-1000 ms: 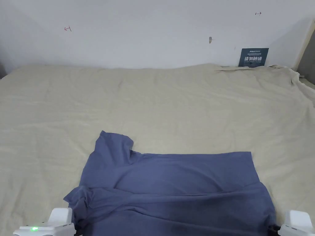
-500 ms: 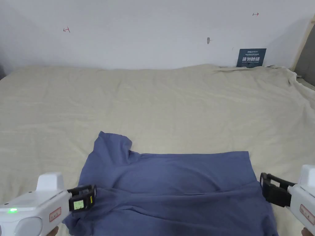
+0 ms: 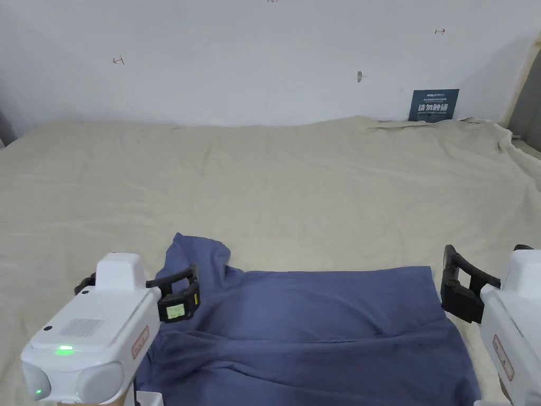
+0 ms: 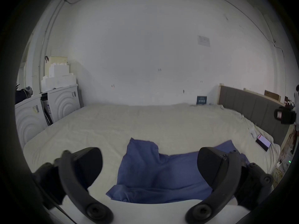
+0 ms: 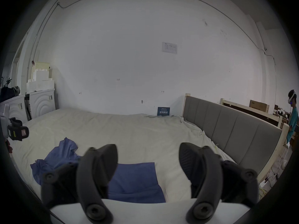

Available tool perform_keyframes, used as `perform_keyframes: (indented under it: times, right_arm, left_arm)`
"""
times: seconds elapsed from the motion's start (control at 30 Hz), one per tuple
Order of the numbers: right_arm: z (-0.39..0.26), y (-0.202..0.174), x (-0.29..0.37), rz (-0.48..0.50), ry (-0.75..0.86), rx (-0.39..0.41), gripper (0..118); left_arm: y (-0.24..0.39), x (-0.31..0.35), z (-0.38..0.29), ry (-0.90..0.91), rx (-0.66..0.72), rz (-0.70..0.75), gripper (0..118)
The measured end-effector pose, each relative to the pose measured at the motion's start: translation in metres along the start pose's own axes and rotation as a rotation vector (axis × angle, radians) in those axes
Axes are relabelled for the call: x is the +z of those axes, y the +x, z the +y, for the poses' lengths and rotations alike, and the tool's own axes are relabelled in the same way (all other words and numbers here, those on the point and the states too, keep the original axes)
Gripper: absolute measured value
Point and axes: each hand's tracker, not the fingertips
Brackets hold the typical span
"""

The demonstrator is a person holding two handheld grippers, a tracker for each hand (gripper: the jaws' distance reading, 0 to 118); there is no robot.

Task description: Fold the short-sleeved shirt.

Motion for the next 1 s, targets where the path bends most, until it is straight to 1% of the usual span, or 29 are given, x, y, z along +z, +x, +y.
perform_keyframes:
  times: [0.03, 0.07, 0.1, 0.13, 0.17, 0.2, 0.23, 0.27, 0.33, 0.5, 0.63, 0.77, 1.0]
  right_arm:
    - [0.000, -0.001, 0.001, 0.002, 0.007, -0.003, 74]
    - [0.000, -0.003, 0.001, 0.004, 0.013, -0.005, 61]
    - [0.000, -0.004, 0.001, 0.002, 0.015, -0.007, 44]
    - [0.000, -0.005, 0.001, 0.001, 0.016, -0.008, 18]
    - [-0.001, -0.006, 0.001, -0.005, 0.019, -0.006, 5]
    - [-0.001, -0.006, 0.001, 0.001, 0.023, -0.009, 4]
    - [-0.001, -0.005, 0.001, 0.005, 0.025, -0.011, 0]
    - [-0.002, -0.005, 0.000, 0.007, 0.027, -0.018, 0]
    - [-0.002, -0.006, -0.002, 0.010, 0.019, -0.014, 0]
    - [-0.004, -0.007, -0.014, 0.013, 0.000, -0.017, 0]
    - [-0.006, -0.007, -0.030, 0.021, -0.027, -0.020, 0]
    - [-0.009, -0.009, -0.049, 0.015, -0.049, -0.018, 0]
    - [-0.014, -0.013, -0.085, 0.011, -0.097, -0.030, 0]
  left_arm:
    - [0.002, 0.000, -0.003, 0.005, 0.002, 0.004, 102]
    - [0.003, 0.000, -0.005, 0.020, 0.009, 0.012, 85]
    - [0.004, -0.001, -0.006, 0.025, 0.013, 0.030, 64]
    - [0.005, -0.002, -0.007, 0.026, 0.011, 0.041, 35]
    - [0.006, 0.000, -0.009, 0.033, 0.002, 0.050, 21]
    - [0.004, 0.001, -0.011, 0.035, 0.000, 0.044, 15]
    - [0.004, 0.000, -0.011, 0.033, 0.000, 0.044, 6]
    - [0.004, 0.000, -0.011, 0.026, -0.010, 0.044, 0]
    - [0.003, -0.001, -0.011, 0.021, -0.047, 0.045, 0]
    - [-0.009, -0.017, -0.010, -0.018, -0.024, 0.044, 0]
    - [-0.022, -0.046, -0.004, -0.089, -0.047, 0.045, 0]
    - [-0.047, -0.092, 0.003, -0.166, -0.037, 0.029, 0]
    - [-0.094, -0.199, 0.006, -0.391, 0.009, 0.004, 0]
